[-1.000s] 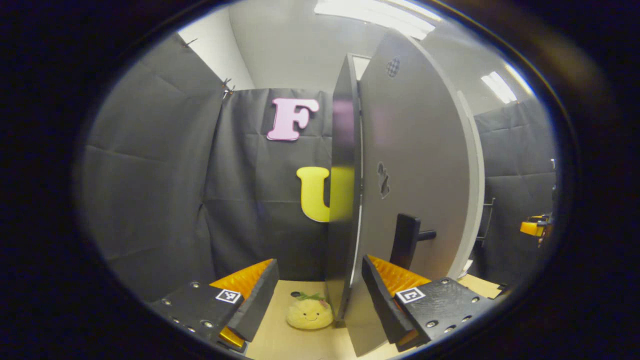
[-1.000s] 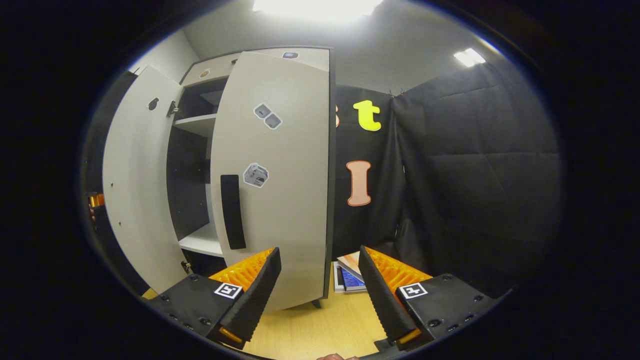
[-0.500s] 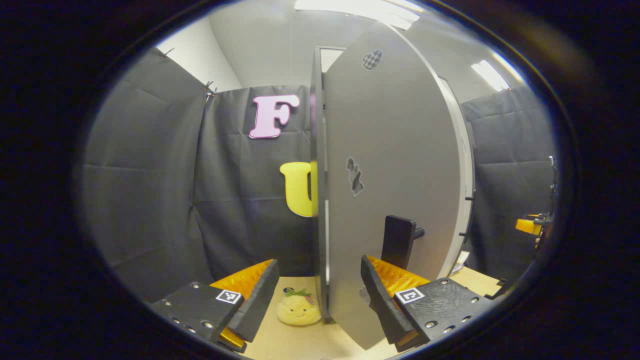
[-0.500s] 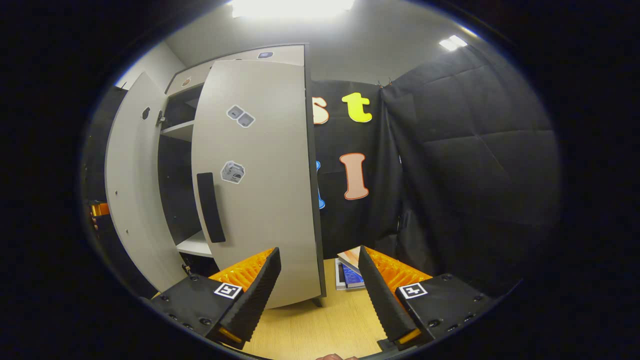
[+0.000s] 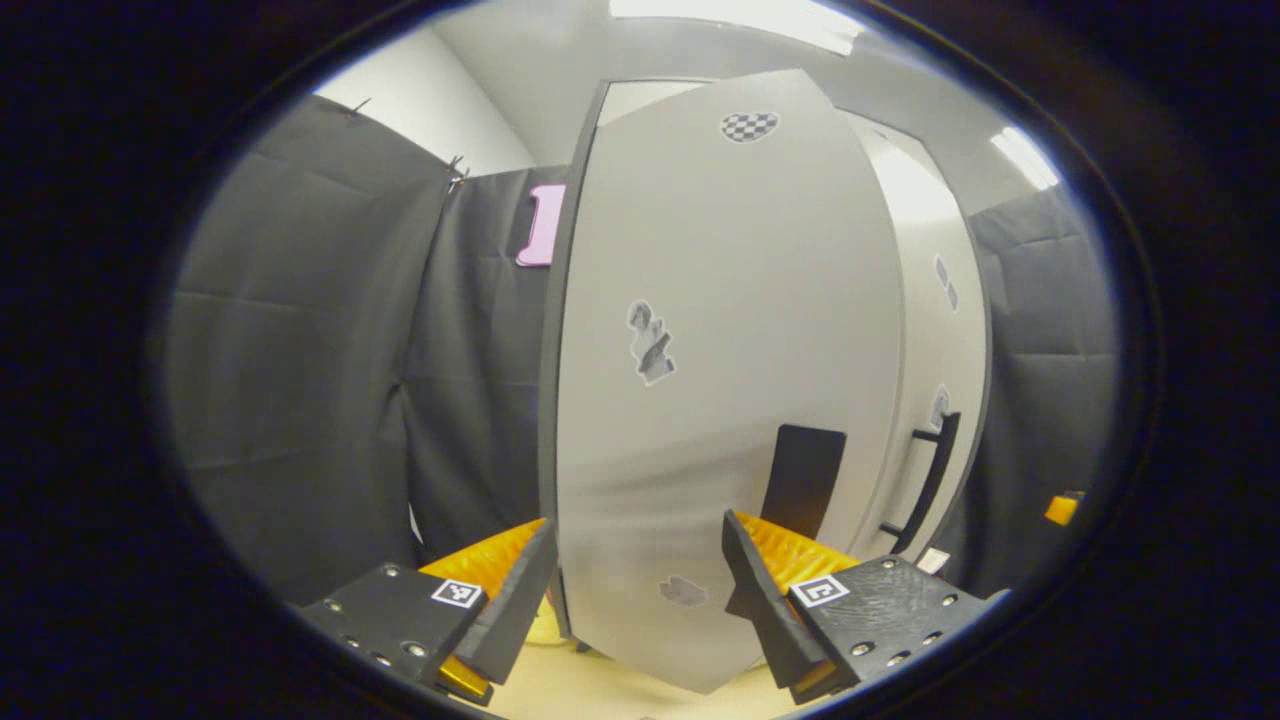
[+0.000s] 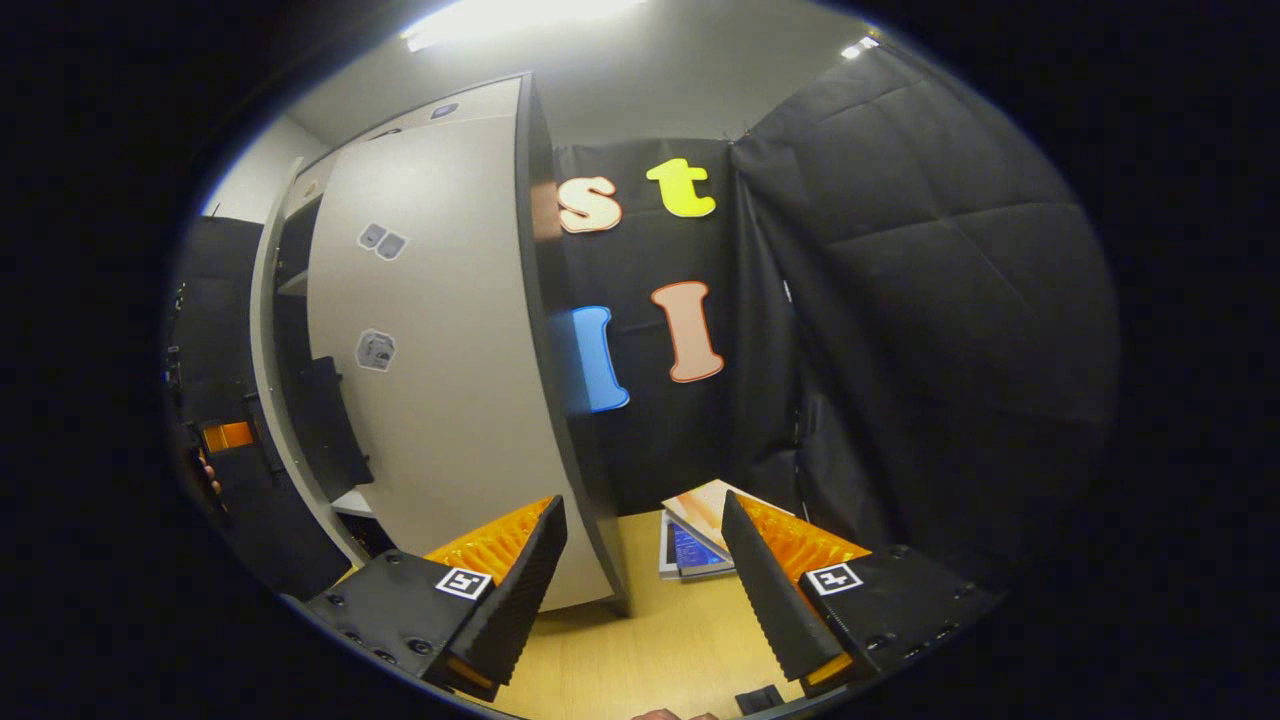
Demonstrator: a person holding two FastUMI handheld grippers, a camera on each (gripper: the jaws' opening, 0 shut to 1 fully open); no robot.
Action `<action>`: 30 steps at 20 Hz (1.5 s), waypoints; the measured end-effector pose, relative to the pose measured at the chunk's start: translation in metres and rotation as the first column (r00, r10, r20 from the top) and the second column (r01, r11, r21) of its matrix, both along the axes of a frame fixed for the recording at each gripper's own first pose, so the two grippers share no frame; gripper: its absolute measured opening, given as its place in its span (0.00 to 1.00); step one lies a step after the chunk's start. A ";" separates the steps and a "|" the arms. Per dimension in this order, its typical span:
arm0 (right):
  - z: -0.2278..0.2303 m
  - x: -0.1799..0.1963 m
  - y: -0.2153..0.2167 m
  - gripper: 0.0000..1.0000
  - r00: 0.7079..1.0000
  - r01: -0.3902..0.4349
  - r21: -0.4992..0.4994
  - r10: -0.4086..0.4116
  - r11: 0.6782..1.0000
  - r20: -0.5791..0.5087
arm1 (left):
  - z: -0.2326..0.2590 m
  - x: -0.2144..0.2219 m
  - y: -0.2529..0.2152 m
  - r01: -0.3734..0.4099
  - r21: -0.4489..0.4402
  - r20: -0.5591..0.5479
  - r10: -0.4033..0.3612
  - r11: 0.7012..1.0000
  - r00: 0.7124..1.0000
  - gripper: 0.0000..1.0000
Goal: Grab one shoe with the right hand and put it into the shoe cabinet, grab the other shoe with the left hand and put it into the shoe cabinet; then close the right door with the right hand and the left door with the left hand.
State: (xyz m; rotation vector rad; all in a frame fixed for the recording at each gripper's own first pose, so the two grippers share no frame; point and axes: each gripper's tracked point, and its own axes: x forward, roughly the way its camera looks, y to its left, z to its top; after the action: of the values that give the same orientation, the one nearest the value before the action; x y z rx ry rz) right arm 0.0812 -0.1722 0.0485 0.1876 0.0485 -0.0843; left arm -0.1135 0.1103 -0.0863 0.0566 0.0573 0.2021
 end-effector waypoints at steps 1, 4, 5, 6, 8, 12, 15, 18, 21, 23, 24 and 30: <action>-0.001 0.004 -0.006 0.98 1.000 0.005 0.012 -0.005 1.000 -0.004 | -0.002 0.004 0.000 -0.039 -0.013 0.008 0.039 0.999 0.999 0.93; -0.007 0.020 -0.004 0.93 0.999 -0.038 0.037 0.039 0.999 -0.024 | -0.008 0.004 -0.001 -0.086 -0.063 0.017 0.087 0.994 0.996 0.93; -0.009 0.025 -0.001 0.98 0.998 -0.058 0.019 0.059 0.998 -0.032 | -0.009 -0.003 -0.002 -0.080 -0.094 0.019 0.082 0.992 0.996 0.93; -0.012 0.030 0.001 0.98 0.996 -0.076 -0.007 0.076 0.997 -0.040 | -0.008 -0.012 -0.006 -0.072 -0.121 0.026 0.076 0.990 0.997 0.94; -0.018 0.033 0.013 0.98 0.992 -0.115 -0.041 0.112 0.993 -0.061 | -0.002 -0.035 -0.010 -0.065 -0.124 0.039 0.070 0.990 0.997 0.94; -0.019 0.032 0.045 0.98 0.986 -0.150 -0.053 0.146 0.987 -0.080 | 0.011 -0.087 -0.002 -0.044 -0.063 0.050 0.047 0.997 0.998 0.94; -0.013 0.030 0.079 0.98 0.981 -0.175 -0.005 0.173 0.985 -0.092 | 0.021 -0.118 0.011 -0.012 -0.044 0.071 0.015 0.999 0.997 0.94; 0.002 0.025 0.105 0.98 0.984 -0.171 -0.007 0.170 0.985 -0.056 | 0.026 -0.144 0.025 0.045 -0.029 0.115 -0.042 0.999 0.992 0.95; 0.006 0.015 0.130 0.98 0.985 -0.174 -0.043 0.173 0.984 -0.023 | 0.024 -0.167 0.035 0.101 -0.019 0.143 -0.097 0.995 0.985 0.94; 0.004 0.009 0.144 0.98 0.986 -0.168 -0.063 0.168 0.984 -0.008 | 0.022 -0.179 0.040 0.127 0.002 0.157 -0.126 0.992 0.980 0.94; 0.001 0.004 0.152 0.98 0.986 -0.166 -0.067 0.166 0.984 -0.004 | 0.022 -0.184 0.046 0.123 0.006 0.158 -0.123 0.992 0.980 0.93; -0.016 -0.017 0.187 0.98 0.986 -0.168 -0.074 0.166 0.983 -0.027 | 0.007 -0.209 0.068 0.145 -0.050 0.157 -0.136 0.988 0.978 0.94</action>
State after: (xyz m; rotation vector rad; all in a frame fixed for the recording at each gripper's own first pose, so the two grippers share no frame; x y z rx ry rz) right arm 0.0641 0.0148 0.0322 0.1063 0.0817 0.0791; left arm -0.3225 0.1786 -0.0795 -0.0165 -0.0932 0.0626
